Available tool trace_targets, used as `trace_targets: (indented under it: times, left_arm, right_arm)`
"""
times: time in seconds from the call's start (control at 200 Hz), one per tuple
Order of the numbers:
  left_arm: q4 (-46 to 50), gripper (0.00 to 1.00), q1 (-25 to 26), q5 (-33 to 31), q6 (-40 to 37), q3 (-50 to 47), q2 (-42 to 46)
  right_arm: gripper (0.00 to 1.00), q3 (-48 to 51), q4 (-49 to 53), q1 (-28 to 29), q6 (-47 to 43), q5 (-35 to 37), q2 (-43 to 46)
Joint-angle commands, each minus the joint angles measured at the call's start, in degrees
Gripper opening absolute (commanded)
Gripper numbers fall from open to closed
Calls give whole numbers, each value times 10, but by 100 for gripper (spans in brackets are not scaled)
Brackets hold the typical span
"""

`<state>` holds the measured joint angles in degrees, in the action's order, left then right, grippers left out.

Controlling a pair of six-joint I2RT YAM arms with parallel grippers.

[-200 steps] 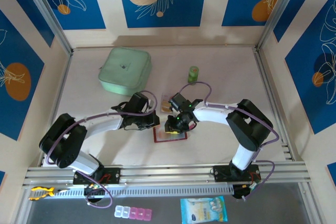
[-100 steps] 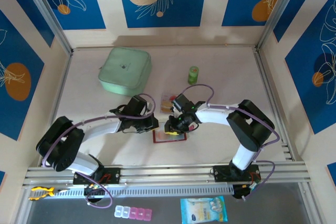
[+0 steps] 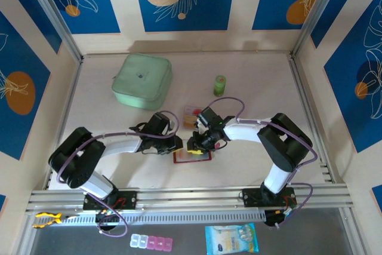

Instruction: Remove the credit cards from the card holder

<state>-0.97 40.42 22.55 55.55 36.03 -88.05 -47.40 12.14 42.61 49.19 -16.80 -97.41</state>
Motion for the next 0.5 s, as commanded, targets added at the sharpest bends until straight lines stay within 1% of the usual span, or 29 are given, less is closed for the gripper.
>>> trace_targets:
  times: [0.0,0.14,0.265,0.495]
  left_arm:
    - [2,26,6,7,2,0,-6]
    - [13,31,8,1,1,4,-7]
    - [16,32,10,5,2,7,-15]
    - [88,38,15,-34,-14,27,-4]
  right_arm:
    - [29,20,26,0,10,-3,-14]
    - [29,25,21,0,13,-4,-13]
    - [29,26,19,0,13,-4,-12]
    - [28,25,17,0,15,-4,-12]
